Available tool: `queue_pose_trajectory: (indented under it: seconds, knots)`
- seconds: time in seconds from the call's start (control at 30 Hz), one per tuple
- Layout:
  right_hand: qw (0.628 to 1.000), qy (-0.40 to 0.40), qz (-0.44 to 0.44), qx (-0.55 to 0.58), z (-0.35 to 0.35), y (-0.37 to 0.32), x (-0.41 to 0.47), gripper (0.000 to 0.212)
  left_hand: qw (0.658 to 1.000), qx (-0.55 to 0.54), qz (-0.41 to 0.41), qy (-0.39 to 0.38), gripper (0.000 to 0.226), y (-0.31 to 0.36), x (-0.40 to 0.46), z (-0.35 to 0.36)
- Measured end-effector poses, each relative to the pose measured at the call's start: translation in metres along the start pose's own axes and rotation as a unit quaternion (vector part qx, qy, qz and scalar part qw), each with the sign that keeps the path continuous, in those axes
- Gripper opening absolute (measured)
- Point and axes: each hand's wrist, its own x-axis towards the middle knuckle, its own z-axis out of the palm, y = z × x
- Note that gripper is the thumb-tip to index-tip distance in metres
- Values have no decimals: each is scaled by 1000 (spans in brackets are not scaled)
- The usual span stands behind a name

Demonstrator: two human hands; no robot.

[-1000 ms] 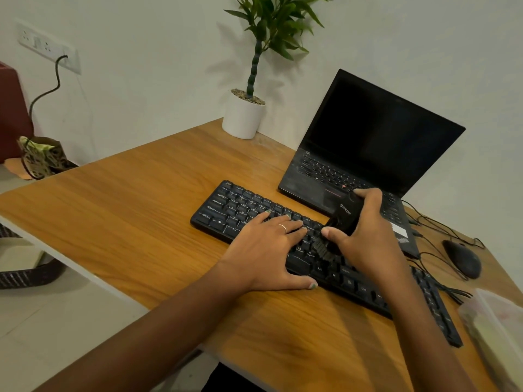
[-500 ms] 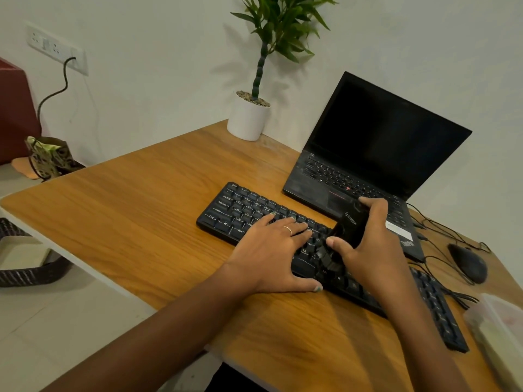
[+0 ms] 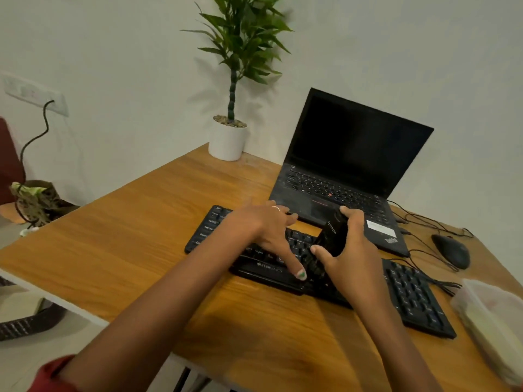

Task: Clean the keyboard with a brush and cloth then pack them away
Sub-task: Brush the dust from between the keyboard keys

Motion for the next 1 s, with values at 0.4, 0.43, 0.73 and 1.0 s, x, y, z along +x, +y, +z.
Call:
queue_pose_trajectory:
  seconds: [0.4,0.43,0.73,1.0]
  knots:
    - [993,3,-19,114,-1,21,4,77,991,46,61,-109,138,-6,29,16]
    - [990,-5,-17,142,-3,21,7,75,991,47,54,-110,139,-8,29,16]
    - [933,-153,-33,325,-9,23,39,39,993,20,61,-98,137,-13,31,16]
    - [896,-272,-13,351,-15,37,36,45,993,9,75,-91,139,-14,33,17]
